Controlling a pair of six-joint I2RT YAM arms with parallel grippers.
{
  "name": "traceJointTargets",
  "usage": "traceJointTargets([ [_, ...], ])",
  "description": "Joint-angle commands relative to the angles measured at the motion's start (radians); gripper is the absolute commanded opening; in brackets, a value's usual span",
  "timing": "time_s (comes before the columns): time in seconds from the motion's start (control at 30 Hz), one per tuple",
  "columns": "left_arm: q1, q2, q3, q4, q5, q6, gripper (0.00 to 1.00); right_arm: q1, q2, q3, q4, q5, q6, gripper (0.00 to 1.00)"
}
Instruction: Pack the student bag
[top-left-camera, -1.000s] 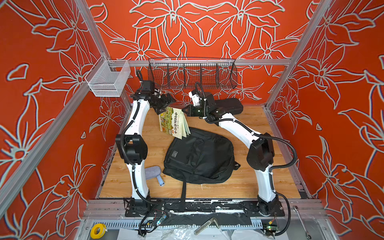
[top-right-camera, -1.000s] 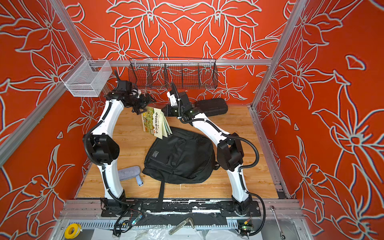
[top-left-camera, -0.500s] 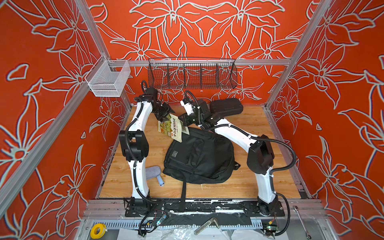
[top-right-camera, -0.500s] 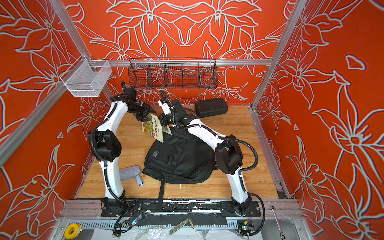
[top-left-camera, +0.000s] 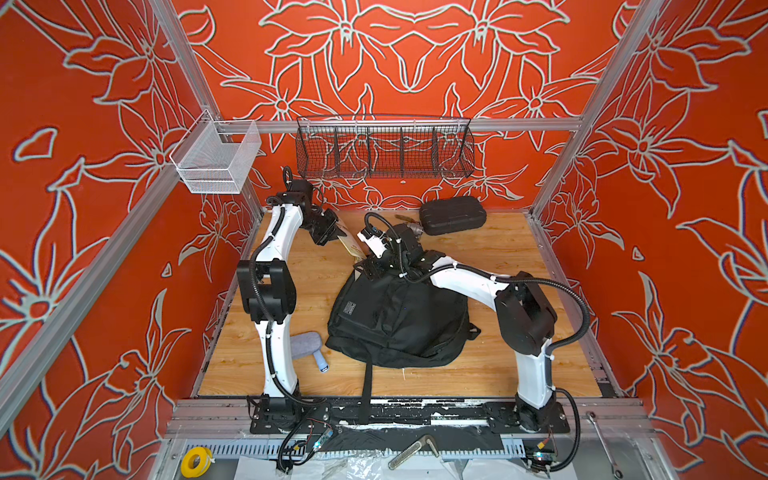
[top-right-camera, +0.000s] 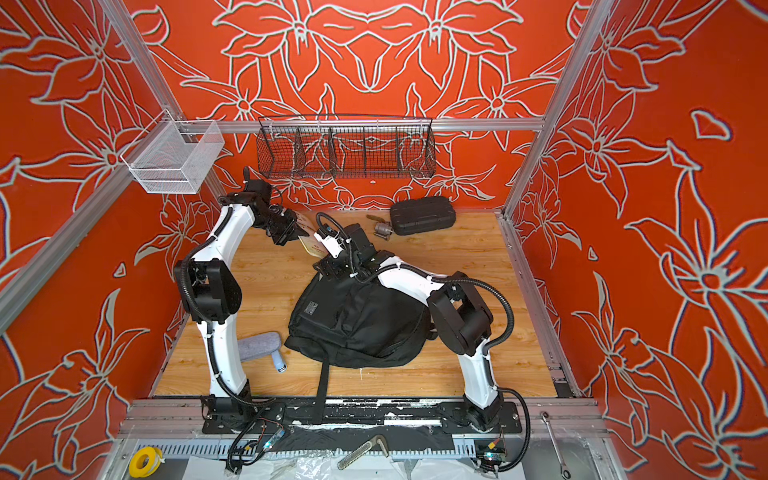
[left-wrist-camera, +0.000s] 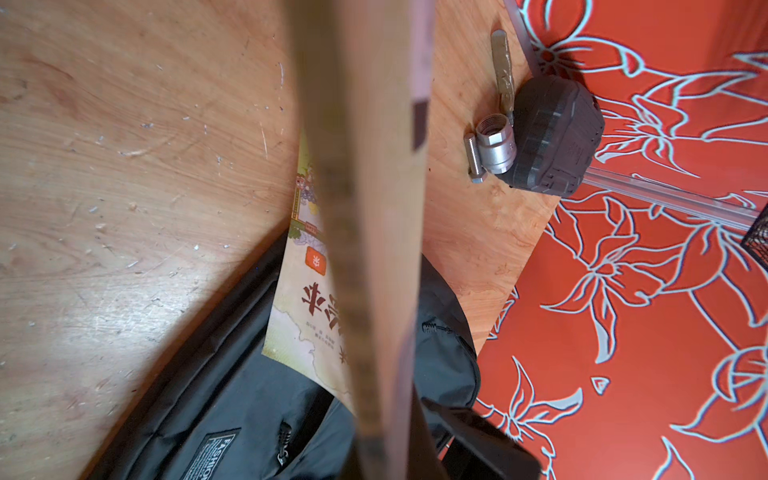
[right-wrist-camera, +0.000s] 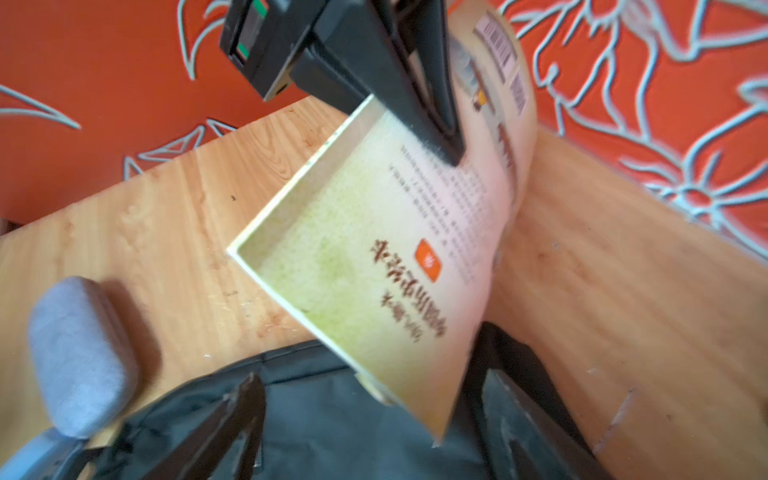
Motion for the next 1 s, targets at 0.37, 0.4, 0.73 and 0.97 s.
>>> traceJointTargets([
  [0.37, -0.012, -0.107, -0.019, -0.034, 0.096, -0.046, 0.00, 0.018, 0.055, -0.023, 0.287, 0.134, 0.008, 0.65],
  [0.4, -0.013, -0.111, -0.020, -0.028, 0.106, -0.053, 0.00, 0.018, 0.049, -0.037, 0.311, 0.123, 0.016, 0.61],
  [0.73, -0.050, -0.220, -0.020, 0.088, 0.113, -0.060, 0.32, 0.005, -0.113, -0.107, 0.280, 0.137, 0.090, 0.00],
  [0.97, -0.167, -0.350, -0.003, 0.162, -0.110, 0.117, 0.87, -0.123, -0.308, -0.187, 0.124, 0.079, 0.347, 0.00],
])
